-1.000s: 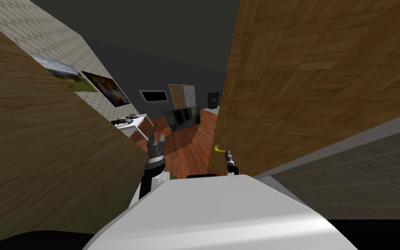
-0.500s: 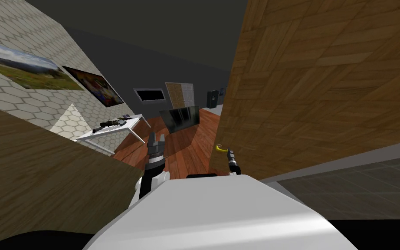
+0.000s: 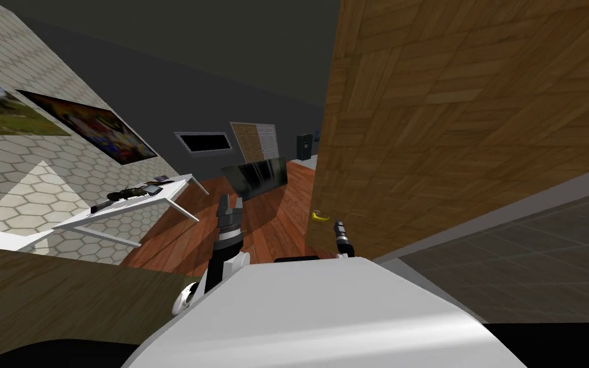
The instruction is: Push the door open
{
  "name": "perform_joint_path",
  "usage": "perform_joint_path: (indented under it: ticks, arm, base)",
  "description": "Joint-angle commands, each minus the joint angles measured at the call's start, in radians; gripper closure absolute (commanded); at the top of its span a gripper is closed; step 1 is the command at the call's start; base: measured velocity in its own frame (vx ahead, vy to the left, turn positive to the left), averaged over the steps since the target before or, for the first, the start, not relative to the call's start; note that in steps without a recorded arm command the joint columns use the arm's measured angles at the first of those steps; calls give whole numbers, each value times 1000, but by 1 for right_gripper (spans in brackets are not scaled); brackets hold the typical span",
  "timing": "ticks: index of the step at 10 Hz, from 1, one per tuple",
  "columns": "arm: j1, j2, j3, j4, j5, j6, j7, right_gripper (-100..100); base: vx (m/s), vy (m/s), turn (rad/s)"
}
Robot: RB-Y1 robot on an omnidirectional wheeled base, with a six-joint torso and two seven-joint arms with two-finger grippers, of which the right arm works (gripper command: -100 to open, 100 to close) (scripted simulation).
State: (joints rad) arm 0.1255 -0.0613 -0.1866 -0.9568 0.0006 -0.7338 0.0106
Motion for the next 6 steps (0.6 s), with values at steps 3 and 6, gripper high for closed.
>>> perform_joint_path:
  ticks: [3,6]
  arm:
    - [2,-4,75,6,-20,-5,26,-100]
    - [9,-2,143,4,-37,-8,48,-100]
  base:
    - [-20,6,-178]
    - [1,4,-188]
